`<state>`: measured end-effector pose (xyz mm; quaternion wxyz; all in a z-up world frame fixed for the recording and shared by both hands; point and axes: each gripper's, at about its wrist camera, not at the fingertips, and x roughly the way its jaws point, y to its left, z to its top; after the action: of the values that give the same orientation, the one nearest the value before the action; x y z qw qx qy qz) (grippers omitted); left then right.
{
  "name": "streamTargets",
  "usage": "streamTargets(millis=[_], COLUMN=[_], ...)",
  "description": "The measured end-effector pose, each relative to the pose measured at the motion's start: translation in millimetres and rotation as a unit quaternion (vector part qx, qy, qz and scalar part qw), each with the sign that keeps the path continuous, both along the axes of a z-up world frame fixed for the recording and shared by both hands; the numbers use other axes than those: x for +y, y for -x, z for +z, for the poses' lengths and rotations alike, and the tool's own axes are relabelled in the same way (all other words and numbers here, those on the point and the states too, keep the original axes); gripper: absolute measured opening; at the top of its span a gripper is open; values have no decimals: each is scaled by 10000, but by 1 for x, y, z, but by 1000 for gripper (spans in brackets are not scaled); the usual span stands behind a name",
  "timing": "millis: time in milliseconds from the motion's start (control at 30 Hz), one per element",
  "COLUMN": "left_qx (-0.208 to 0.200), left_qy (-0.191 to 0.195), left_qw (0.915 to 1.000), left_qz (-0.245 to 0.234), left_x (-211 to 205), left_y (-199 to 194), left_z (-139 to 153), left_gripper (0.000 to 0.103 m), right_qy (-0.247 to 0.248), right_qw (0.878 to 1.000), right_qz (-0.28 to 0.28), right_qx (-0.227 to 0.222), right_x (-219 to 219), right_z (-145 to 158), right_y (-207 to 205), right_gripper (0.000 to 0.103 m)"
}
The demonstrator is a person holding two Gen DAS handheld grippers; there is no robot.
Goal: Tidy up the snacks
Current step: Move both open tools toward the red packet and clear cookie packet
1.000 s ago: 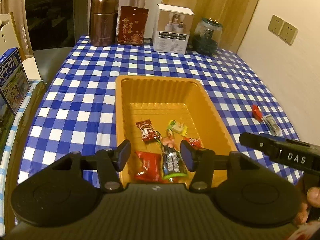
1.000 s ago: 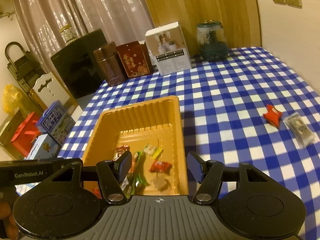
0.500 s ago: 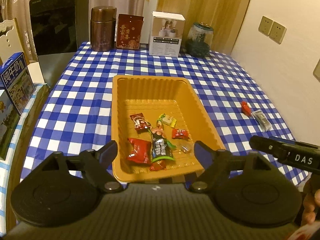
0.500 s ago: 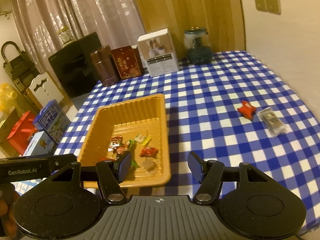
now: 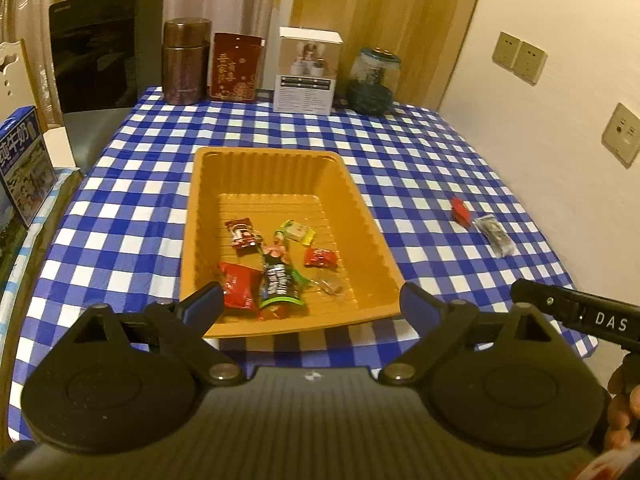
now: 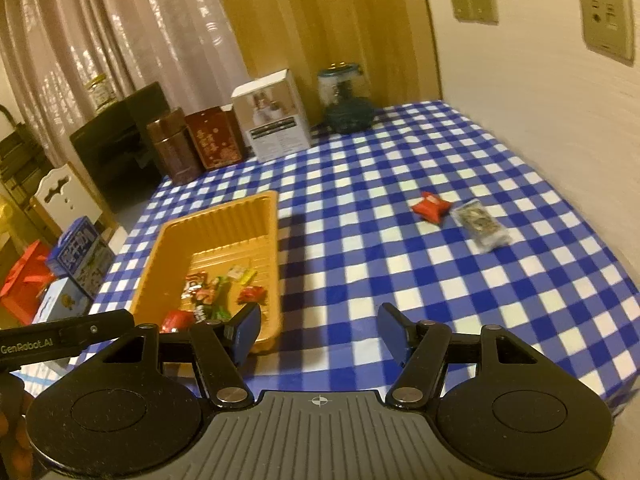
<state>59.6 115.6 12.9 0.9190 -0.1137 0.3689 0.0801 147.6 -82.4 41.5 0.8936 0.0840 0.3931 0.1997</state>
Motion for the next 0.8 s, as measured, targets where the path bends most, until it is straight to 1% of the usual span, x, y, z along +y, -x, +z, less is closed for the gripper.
streamTargets(millis=[333, 467, 700, 800], left_qx=[-10, 9, -55, -81], left_qy=[-47, -120, -432, -474], left_qw=[9996, 9993, 9981, 9977], left_qz=[-291, -358, -436, -478], left_x=[-27, -37, -54, -60], left_y=[-6, -10, -16, -20], left_z=[3, 1, 0, 0], left_gripper=[94, 93, 93, 93], right_qy=[-19, -32, -32, -30], right_qw=[9996, 9993, 9986, 9983], right_qz=[-281, -382, -520, -579], right_qx=[-32, -20, -25, -41], right_x=[-28, -36, -49, -54], right_z=[3, 3, 2, 3], right_y=[3, 4, 1, 0], right_gripper=[66, 66, 66, 66])
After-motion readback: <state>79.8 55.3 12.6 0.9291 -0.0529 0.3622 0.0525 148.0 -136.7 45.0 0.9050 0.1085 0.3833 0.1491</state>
